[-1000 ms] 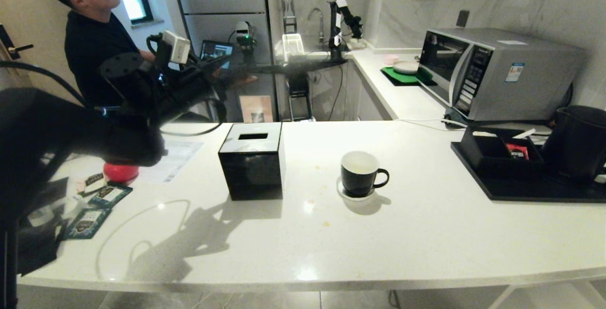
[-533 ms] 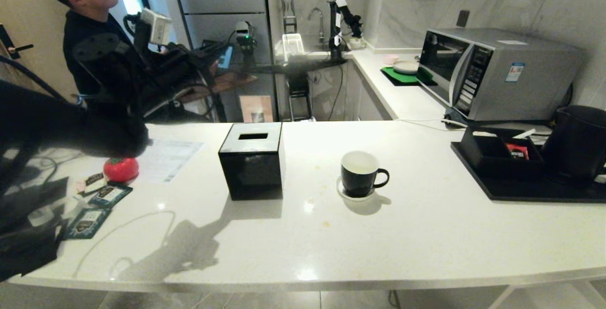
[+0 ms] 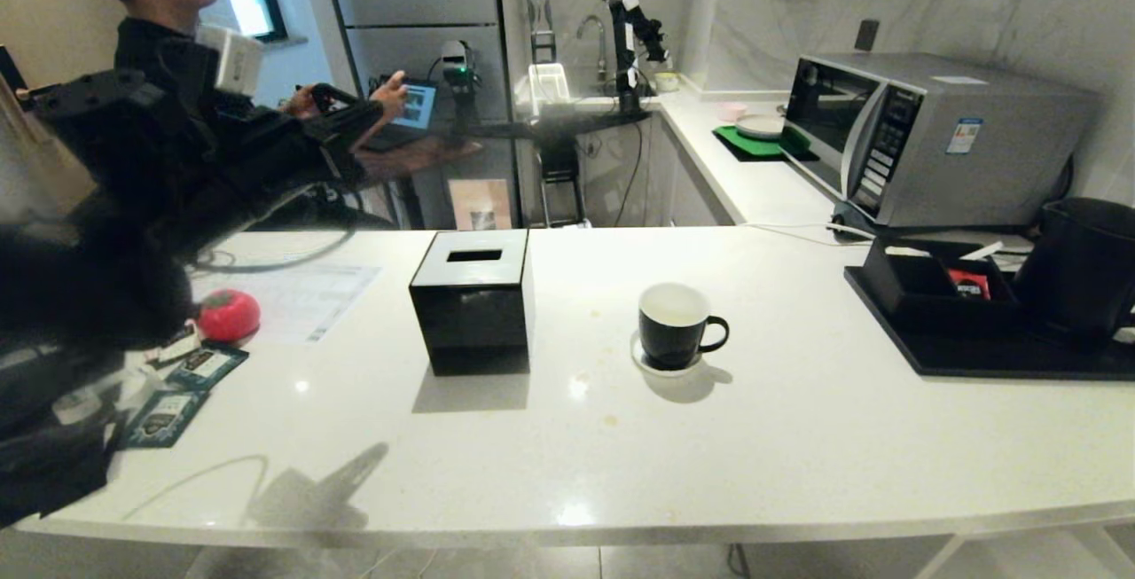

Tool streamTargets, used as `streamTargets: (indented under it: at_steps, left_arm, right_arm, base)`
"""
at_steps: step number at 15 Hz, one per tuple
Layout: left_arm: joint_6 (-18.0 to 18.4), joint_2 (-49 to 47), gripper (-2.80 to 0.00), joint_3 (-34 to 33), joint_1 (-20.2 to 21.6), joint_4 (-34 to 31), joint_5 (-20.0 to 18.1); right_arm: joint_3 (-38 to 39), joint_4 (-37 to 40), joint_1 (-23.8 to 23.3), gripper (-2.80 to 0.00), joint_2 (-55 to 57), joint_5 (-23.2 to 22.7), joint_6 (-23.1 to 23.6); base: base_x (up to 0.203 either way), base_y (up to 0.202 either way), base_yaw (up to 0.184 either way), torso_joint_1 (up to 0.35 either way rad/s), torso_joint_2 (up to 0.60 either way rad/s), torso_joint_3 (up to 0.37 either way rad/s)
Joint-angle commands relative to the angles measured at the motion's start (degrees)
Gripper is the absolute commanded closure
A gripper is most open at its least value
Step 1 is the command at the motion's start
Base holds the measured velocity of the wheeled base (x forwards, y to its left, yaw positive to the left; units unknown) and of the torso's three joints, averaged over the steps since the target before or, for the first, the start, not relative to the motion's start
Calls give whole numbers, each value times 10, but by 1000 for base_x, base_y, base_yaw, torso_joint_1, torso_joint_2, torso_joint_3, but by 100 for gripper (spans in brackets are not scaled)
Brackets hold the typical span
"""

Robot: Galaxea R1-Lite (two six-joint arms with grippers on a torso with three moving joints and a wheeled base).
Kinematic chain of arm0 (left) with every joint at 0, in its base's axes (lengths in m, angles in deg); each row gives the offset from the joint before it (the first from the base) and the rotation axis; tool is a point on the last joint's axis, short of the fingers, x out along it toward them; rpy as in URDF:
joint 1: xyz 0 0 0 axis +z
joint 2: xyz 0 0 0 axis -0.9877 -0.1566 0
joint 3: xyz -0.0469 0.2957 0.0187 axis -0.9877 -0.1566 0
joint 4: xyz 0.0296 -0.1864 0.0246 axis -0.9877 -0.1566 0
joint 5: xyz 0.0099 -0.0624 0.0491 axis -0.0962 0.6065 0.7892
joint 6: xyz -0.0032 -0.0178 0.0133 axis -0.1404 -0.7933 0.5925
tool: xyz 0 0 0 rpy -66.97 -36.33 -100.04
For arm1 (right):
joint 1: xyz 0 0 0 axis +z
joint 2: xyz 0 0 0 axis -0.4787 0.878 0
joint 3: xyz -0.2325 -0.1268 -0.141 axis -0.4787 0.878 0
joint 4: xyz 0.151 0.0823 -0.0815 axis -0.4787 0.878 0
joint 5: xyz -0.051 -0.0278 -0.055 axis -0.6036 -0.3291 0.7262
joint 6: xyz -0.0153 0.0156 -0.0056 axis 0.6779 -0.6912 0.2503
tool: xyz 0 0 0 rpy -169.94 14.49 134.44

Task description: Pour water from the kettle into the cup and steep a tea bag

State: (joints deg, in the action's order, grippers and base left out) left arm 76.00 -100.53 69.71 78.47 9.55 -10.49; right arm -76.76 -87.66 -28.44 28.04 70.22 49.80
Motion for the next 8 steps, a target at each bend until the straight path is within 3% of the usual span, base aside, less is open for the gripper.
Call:
streamTargets:
  at_steps: [1,4,8]
  left_arm:
    - [2,79,0,-86,0,0,28]
    - [11,157,0,-182,6,-22,60]
    - [33,246,0,-312,8,-40,138]
  right_arm:
    - [0,0,0,0,0,0,0]
    - [0,0,0,0,1,0,0]
    - [0,0,0,0,1,0,0]
  base:
    - [0,0,0,0,0,0]
    - [0,0,0,0,0,0]
    - [0,0,0,0,0,0]
